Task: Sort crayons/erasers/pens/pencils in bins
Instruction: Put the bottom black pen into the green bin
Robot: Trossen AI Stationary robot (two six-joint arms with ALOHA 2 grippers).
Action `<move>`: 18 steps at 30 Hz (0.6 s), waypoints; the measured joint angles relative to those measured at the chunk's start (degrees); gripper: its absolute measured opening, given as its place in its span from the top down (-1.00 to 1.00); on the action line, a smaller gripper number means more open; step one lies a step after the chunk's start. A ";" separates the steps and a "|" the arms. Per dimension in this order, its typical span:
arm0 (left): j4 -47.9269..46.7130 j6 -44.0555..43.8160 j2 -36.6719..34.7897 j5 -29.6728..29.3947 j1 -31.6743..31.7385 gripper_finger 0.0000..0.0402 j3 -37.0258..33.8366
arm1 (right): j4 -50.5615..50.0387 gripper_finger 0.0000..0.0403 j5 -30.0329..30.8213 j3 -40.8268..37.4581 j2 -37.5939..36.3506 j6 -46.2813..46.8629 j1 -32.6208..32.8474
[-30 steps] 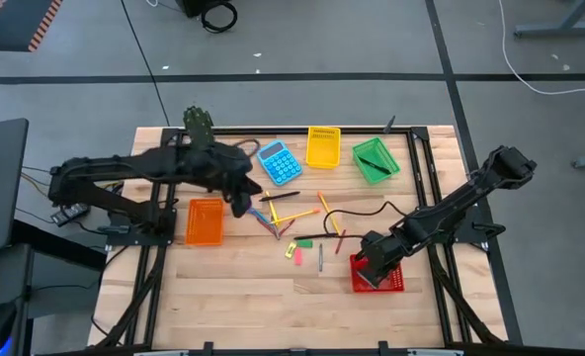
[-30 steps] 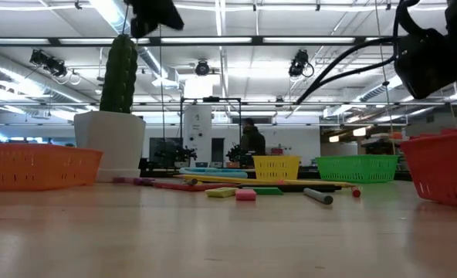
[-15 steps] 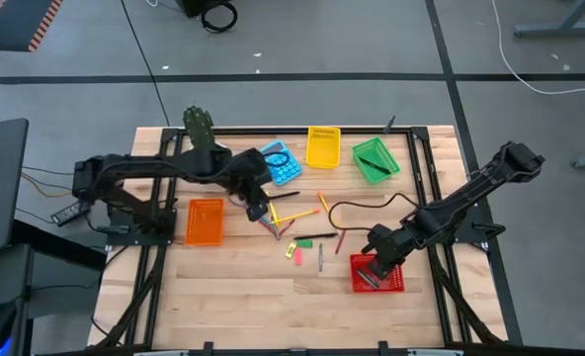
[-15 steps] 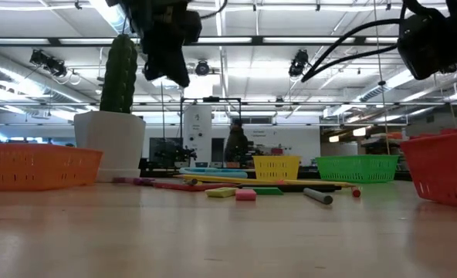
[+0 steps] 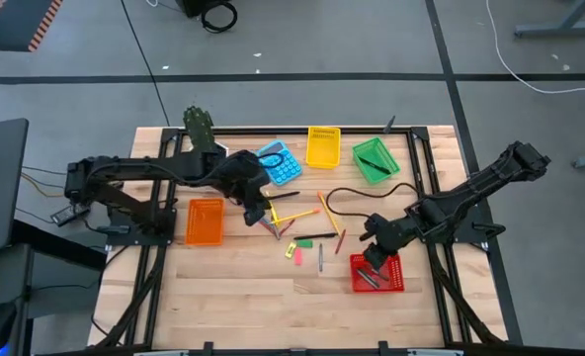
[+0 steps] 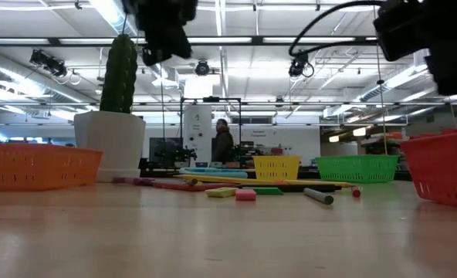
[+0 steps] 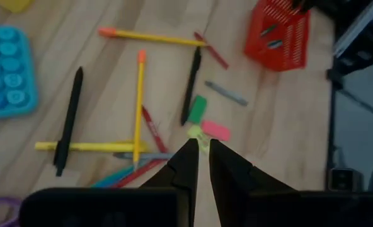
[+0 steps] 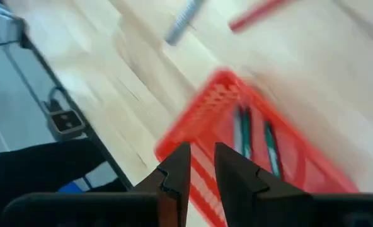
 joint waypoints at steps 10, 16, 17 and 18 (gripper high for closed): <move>2.26 -3.20 -8.22 -2.38 0.23 0.80 0.07 | -2.11 0.61 0.23 14.21 8.95 -29.03 -12.63; 3.35 -4.58 -11.01 -2.67 0.28 0.79 0.11 | -6.73 0.61 -0.38 26.43 20.51 -44.88 -17.79; 2.53 -4.73 -11.21 -2.66 0.28 0.79 0.02 | -7.82 0.61 -1.04 28.47 22.72 -46.76 -18.52; 3.07 -4.76 -11.47 -2.66 0.28 0.79 0.02 | -8.93 0.61 -1.56 30.16 24.71 -48.43 -19.07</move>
